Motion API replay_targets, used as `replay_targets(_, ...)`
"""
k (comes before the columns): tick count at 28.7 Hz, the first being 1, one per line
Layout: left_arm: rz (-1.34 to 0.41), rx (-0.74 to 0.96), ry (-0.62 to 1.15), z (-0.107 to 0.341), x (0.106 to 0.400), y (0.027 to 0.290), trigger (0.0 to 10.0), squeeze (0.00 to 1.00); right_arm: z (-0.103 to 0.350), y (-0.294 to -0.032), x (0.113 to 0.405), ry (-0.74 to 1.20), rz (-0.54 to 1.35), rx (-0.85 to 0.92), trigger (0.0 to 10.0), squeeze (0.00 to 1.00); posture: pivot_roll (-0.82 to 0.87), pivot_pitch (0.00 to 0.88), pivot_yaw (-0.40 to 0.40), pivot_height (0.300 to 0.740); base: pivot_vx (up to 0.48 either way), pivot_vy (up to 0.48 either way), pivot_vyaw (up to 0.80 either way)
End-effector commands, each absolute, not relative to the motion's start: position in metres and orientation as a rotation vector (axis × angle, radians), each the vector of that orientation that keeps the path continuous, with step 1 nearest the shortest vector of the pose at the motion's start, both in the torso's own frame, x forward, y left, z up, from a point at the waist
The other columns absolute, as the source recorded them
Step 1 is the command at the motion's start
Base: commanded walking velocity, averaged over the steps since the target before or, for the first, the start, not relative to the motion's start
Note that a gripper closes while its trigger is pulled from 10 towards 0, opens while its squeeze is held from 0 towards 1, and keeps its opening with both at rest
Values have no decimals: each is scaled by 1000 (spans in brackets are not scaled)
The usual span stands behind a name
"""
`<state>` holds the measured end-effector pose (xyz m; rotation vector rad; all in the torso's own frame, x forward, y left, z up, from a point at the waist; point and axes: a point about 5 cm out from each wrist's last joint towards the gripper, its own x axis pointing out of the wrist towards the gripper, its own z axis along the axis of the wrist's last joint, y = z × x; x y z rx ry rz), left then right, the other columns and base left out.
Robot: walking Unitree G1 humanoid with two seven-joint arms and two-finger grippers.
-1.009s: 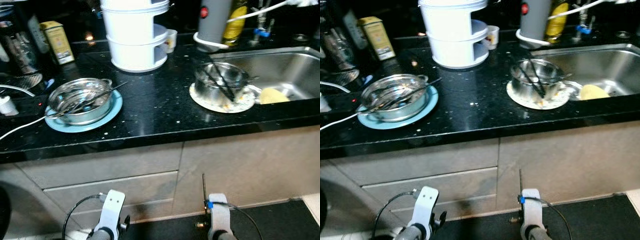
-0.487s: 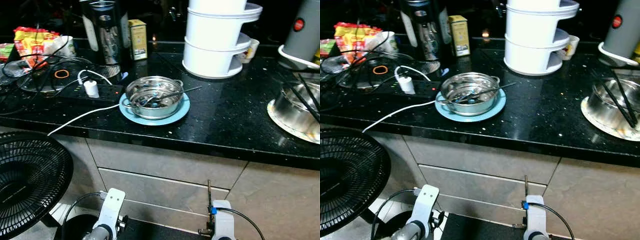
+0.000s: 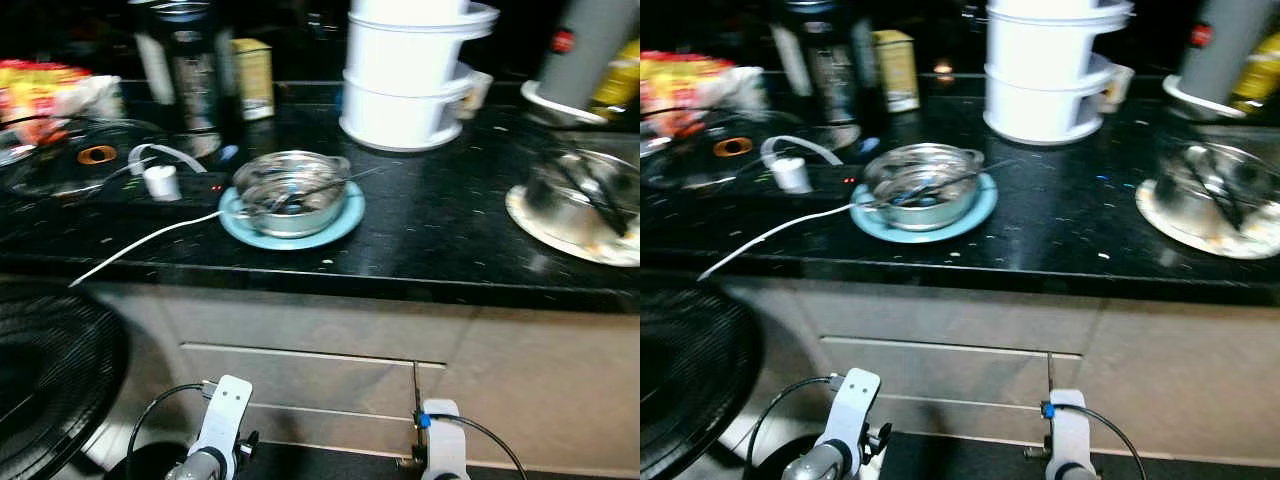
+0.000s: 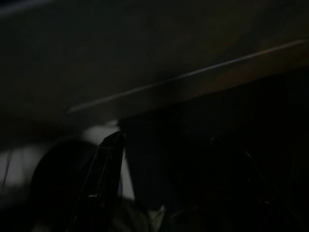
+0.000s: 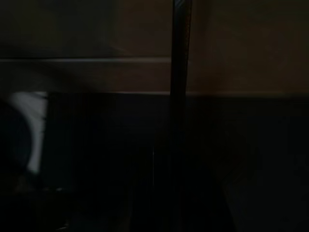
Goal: Kitchen organization
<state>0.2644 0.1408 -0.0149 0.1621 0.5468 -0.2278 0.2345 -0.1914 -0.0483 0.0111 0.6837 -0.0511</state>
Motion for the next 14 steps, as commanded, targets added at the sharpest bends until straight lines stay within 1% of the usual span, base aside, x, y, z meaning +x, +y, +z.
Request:
replay_targets(1,-235,168,572,-21,259,141,10000,0,-56,-191,225,732,-65,16,10000,0,-83,158,24,740,0,0,-556)
replay_targets(9,-242,143,570,-21,258,139,10000,0,-59,-193,220,759,-52,-17,10000,0,-83,158,24,740,0,0,0)
replay_targets(14,-206,144,566,-21,258,143,10000,0,-56,-193,225,735,-55,-4,10000,0,-93,159,18,740,0,0,0)
